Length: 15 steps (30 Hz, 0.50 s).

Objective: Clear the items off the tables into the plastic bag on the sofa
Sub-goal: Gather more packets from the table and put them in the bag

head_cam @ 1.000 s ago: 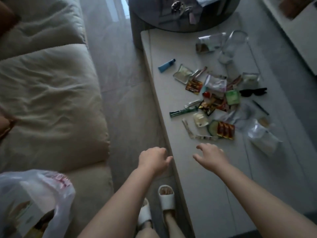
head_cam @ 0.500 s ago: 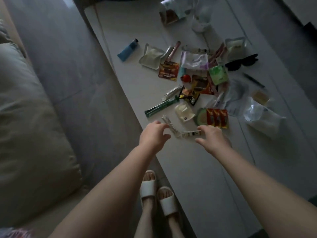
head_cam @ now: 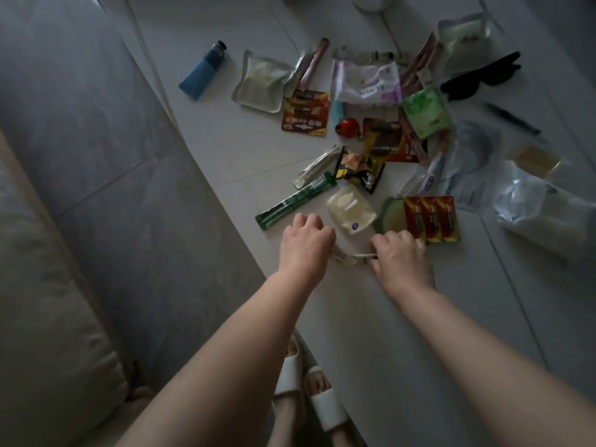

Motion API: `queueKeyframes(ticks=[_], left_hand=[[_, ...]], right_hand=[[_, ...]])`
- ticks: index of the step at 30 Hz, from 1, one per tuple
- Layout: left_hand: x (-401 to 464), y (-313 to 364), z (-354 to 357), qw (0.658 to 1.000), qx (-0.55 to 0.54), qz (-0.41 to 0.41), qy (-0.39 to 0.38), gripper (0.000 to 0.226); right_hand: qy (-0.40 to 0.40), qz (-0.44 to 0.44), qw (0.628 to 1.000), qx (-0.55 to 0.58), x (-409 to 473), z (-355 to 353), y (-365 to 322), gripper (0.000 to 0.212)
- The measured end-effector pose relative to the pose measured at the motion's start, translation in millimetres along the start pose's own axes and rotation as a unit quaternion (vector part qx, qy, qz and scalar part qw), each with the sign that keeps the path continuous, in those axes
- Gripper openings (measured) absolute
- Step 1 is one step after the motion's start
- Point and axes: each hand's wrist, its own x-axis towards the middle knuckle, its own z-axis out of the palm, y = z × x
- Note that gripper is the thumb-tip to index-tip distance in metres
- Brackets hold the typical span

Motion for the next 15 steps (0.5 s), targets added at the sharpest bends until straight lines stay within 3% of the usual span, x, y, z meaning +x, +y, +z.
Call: queueKeyframes(ticks=[7,11,15], left_hand=[[-2,-6,-22,0.999,-0.037,-0.025,0.001,0.014],[6,-19,-45,0.983,-0.143,-0.116,0.028,0.015],[26,-37,-55,0.952,-0.239,-0.19,0.024,0.028]], right_hand=[[-0.021,0.004,1.0,0.019,-2,-21,7,0.016],[0.035,-0.016,0.992,0.121,6,-47,7,0.008],[0.038,-0.045,0.979,0.195,40,-75,-6,0.016]])
